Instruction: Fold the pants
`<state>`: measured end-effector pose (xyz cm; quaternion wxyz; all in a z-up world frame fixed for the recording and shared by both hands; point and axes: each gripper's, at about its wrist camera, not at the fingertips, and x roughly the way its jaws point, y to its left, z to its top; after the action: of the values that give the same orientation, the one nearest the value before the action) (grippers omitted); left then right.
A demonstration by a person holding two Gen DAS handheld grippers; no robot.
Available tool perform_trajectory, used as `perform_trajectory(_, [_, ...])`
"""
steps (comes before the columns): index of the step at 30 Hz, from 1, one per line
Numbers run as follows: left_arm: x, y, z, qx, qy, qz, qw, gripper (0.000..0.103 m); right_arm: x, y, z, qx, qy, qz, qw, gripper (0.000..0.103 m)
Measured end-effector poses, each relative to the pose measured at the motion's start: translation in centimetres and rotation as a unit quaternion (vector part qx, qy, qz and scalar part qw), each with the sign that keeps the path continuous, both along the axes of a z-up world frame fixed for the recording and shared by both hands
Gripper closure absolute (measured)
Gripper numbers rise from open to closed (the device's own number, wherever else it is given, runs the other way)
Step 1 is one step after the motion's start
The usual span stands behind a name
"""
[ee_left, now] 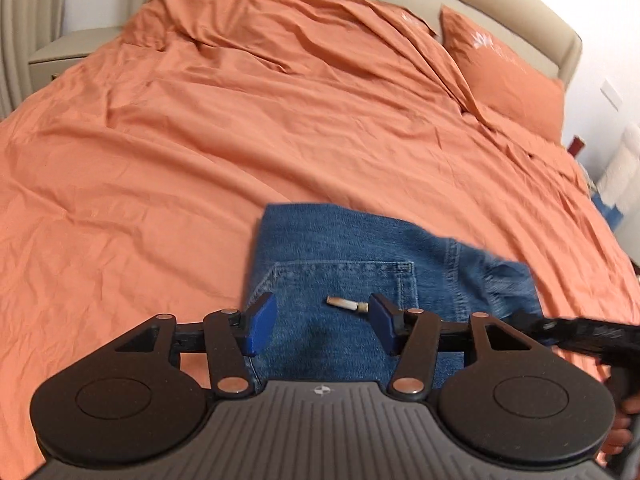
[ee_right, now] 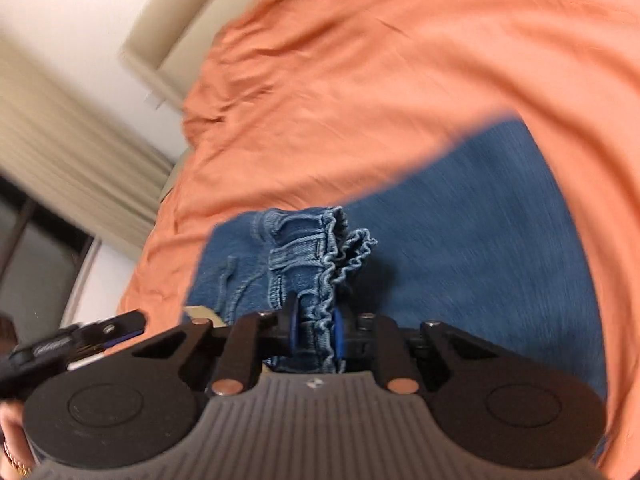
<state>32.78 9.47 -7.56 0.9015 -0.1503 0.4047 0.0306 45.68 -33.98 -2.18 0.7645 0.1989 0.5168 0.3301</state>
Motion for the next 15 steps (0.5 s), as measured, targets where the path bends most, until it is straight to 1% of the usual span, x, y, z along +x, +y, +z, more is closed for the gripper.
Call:
perform_trajectory(3, [-0.3, 0.8, 0.5, -0.009, -0.011, 0.011, 0.9998, 0.044, 0.8, 1.3, 4.6, 0.023, -0.036, 0.025, 0.999, 0.092])
perform_trajectory(5, [-0.5, 1.2, 0.9, -0.016, -0.021, 0.011, 0.9996, 0.045, 1.6, 1.8, 7.7, 0.036, -0.058, 0.036, 0.997, 0.093])
perform_trajectory(6, [-0.6, 1.3, 1.1, -0.019, -0.025, 0.007, 0.9995, 0.045, 1.9, 1.6, 9.0, 0.04, -0.068, 0.034, 0.996, 0.093])
perform_trajectory(8, [-0.5, 1.2, 1.2, -0.018, -0.03, 0.0, 0.9994, 0.045, 2.8, 0.4, 10.4, 0.038, -0.079, 0.017, 0.996, 0.093])
perform_trajectory(9, [-0.5, 1.1, 1.1, -0.018, -0.031, -0.005, 0.9994, 0.045, 3.2, -0.5, 10.5, 0.031, -0.079, 0.003, 0.996, 0.093])
perform_trajectory(11, [-0.2, 0.8, 0.5, -0.018, -0.026, -0.015, 0.9994, 0.045, 4.1, -2.4, 9.6, 0.014, -0.063, -0.025, 0.998, 0.093])
perform_trajectory(13, [0.1, 0.2, -0.2, -0.016, -0.02, -0.025, 0.9993, 0.045, 4.6, -4.8, 7.0, -0.011, -0.037, -0.054, 0.998, 0.093])
perform_trajectory(15, [0.4, -0.3, -1.0, -0.012, -0.014, -0.035, 0.9992, 0.046, 4.8, -6.9, 3.1, -0.042, 0.002, -0.088, 0.995, 0.093])
